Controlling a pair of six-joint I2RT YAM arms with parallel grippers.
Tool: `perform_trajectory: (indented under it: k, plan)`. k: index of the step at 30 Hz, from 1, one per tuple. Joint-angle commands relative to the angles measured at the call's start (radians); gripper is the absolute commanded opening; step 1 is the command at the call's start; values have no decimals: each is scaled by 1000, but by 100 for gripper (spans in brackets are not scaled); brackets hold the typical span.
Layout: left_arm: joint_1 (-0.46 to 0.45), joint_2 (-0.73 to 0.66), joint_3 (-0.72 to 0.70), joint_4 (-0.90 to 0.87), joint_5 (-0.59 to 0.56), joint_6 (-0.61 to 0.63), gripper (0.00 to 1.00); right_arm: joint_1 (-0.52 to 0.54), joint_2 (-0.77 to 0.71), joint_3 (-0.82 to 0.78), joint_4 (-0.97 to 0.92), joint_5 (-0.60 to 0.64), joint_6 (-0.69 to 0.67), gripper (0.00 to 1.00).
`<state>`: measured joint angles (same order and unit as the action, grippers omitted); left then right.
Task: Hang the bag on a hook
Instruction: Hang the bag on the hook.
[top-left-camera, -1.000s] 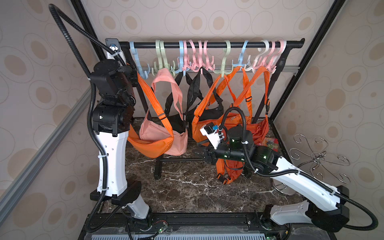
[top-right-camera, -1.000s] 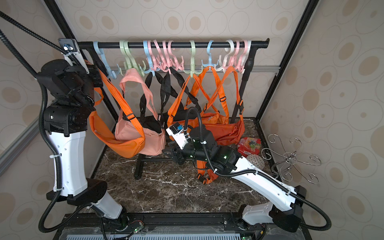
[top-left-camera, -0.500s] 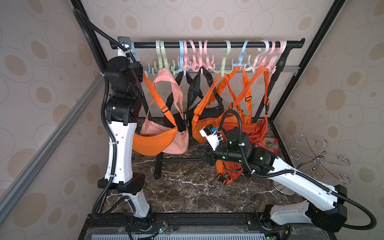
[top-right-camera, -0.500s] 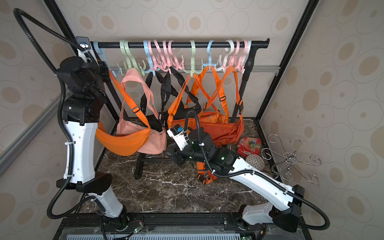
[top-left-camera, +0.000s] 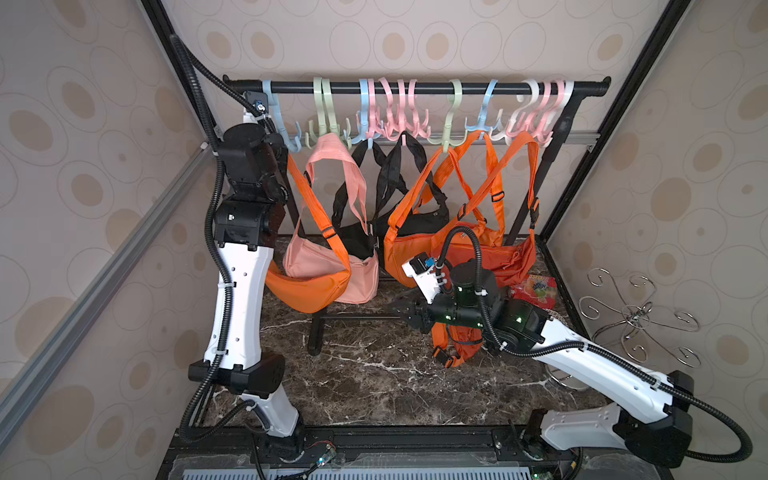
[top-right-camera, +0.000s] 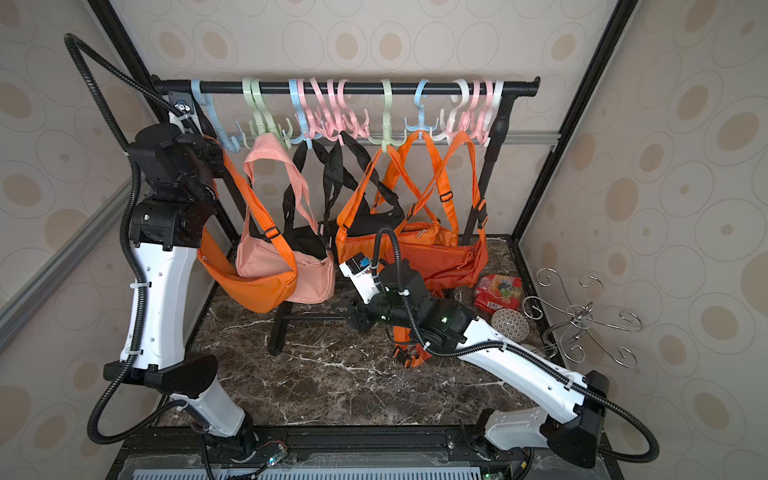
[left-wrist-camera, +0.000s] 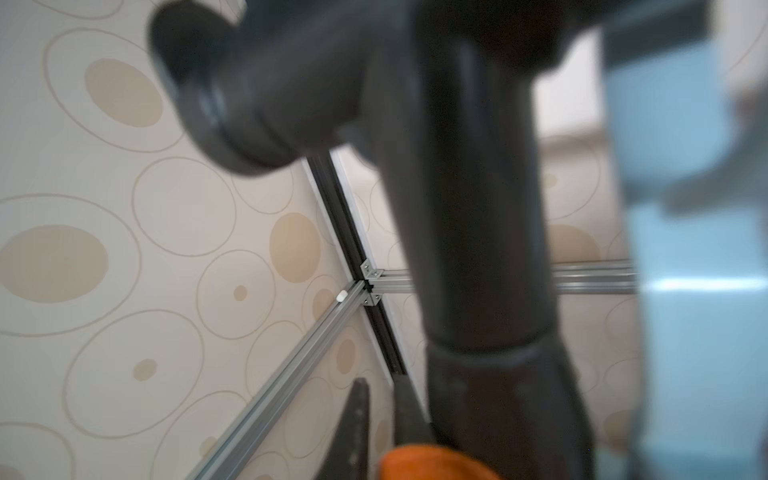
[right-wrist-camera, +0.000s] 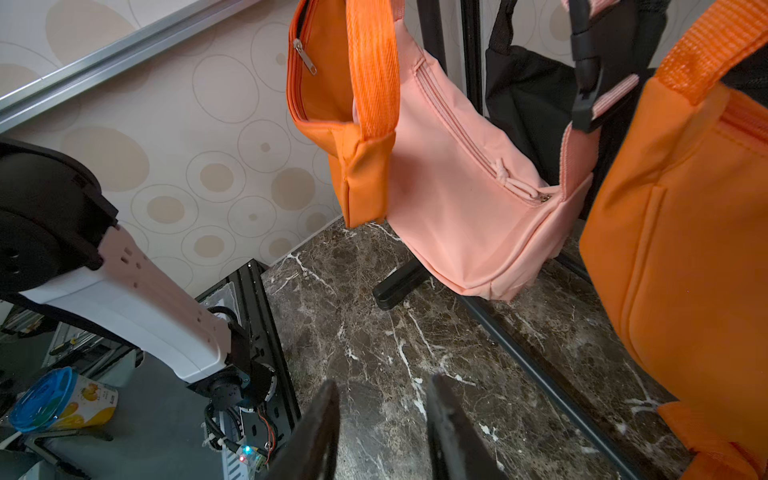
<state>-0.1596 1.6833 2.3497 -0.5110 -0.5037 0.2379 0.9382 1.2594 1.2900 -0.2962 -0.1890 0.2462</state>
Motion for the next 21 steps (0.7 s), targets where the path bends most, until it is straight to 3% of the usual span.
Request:
perform_trajectory:
  k: [1, 4, 21]
  plan:
    - [-8, -36, -95, 25, 51, -18, 43, -8, -38, -22, 41, 3, 16, 36]
    - [-7, -86, -198, 81, 48, -20, 60, -12, -52, -39, 48, 6, 20, 35]
    - [-8, -295, -456, 225, 68, -38, 83, -19, -64, -69, 75, 3, 26, 34]
